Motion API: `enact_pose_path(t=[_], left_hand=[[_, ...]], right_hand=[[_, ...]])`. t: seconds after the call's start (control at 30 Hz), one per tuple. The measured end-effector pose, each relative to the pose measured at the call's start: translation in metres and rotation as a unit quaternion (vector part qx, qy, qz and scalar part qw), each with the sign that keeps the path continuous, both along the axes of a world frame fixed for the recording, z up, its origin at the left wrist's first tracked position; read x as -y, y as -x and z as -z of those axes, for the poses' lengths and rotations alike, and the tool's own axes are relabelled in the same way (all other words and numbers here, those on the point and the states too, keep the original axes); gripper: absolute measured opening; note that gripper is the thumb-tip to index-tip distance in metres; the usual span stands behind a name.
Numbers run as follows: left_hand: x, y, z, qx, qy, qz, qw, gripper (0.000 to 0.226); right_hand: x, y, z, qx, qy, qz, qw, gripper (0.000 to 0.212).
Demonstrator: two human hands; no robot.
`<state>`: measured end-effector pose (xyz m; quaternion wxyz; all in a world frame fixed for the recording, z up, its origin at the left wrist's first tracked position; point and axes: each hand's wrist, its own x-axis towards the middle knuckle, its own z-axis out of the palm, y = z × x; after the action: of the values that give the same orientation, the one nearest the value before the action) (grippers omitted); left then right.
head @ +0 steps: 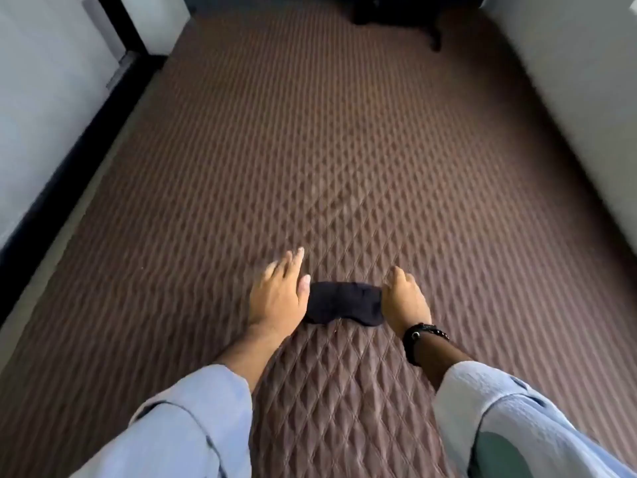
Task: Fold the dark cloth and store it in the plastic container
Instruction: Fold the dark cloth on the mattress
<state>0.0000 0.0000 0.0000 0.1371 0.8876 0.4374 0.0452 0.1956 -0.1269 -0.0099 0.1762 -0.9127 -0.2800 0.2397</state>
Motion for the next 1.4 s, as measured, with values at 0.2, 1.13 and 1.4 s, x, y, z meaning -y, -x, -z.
enact_pose_path(t=[0.2,1.13,1.4], left_hand=[[-0.007,-0.020,0.076,-0.012,0.280,-0.172,0.944,0.052],[0.004,-0.004,0.109,0.224,0.409,-0.370,0.803,0.041],[0.016,-0.032,0.087,0.190,0.299,-0.282,0.892,0.026]], right_hand=[[0.002,-0.015,0.061,-0.080,0.062,0.033,0.994,0.051],[0.034,-0.001,0.093,-0.039,-0.120,0.103,0.987,0.034],[0.021,-0.013,0.098,-0.220,-0.090,0.192,0.952,0.026]])
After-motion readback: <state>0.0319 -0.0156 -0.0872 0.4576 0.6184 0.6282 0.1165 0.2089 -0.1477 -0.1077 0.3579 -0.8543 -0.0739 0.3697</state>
